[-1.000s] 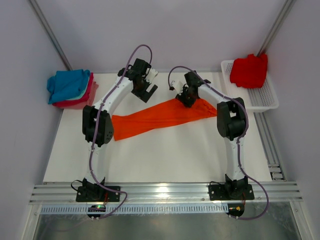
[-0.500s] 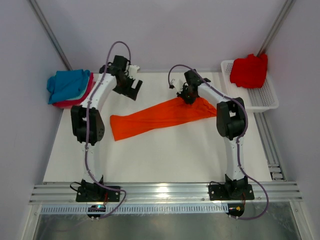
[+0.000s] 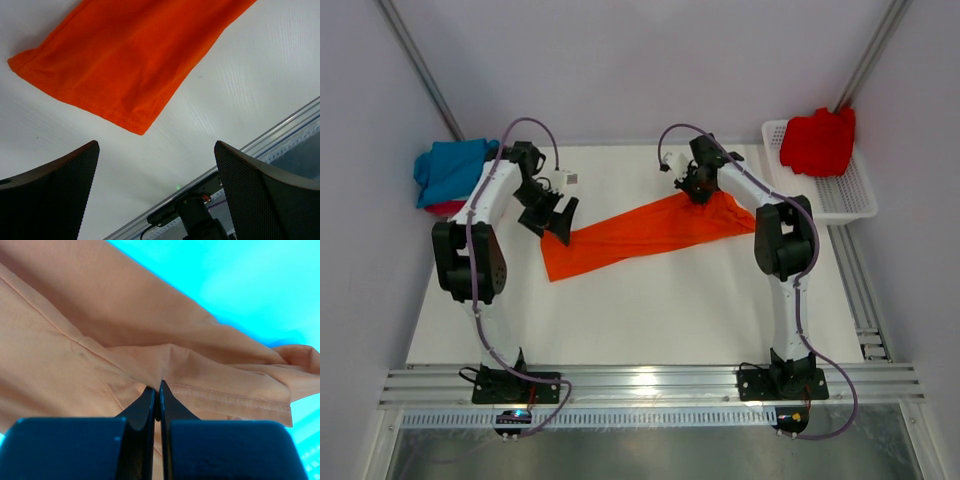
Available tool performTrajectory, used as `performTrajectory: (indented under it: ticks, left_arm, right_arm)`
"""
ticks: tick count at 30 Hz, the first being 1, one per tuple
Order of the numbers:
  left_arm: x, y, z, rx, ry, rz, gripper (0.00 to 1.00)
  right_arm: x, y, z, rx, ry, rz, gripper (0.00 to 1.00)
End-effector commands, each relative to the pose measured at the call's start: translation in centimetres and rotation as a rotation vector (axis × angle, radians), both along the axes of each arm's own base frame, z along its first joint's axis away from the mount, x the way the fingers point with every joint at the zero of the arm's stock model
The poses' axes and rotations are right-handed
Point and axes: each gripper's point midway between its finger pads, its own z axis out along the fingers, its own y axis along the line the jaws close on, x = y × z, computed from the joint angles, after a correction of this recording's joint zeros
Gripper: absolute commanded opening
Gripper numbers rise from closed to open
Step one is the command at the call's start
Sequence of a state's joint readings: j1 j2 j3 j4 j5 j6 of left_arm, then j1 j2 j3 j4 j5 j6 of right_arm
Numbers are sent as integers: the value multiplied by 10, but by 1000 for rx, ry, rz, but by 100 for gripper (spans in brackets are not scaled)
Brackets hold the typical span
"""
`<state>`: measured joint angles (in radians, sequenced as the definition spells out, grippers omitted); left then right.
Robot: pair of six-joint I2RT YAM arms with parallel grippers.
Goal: Fold and stack the t-shirts
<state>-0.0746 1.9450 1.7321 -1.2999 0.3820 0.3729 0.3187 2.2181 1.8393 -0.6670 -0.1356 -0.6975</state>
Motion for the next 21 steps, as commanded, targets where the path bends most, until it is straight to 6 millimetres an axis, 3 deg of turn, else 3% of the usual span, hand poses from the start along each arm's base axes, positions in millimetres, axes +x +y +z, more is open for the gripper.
performTrajectory:
  ticks: [1,2,5,10,15,19,21]
  left_arm:
    - [-3,-1,-3,-42,29,-42,99]
    - [6,0,-12,-31,26,-30,99]
    - [25,-6,-13,-53,7,14,99]
    - [35,-11,-33,-49,66,42,99]
    - [31,-7,-47,-8,103,25,99]
    - [30,-7,-45,-5,102,13,99]
    - [29,-4,-46,5,101,5,99]
  right_arm:
    - [13,0,53,25,-111,-18,3]
    - [13,-1,52,21,-107,-17,3]
    - [13,-4,50,-1,-111,-13,3]
    - [20,-9,52,-27,-137,-31,3]
    - [30,-13,82,-19,-200,-103,3]
    - [15,-8,108,21,-176,-78,3]
    - [-2,-7,115,28,-136,-45,3]
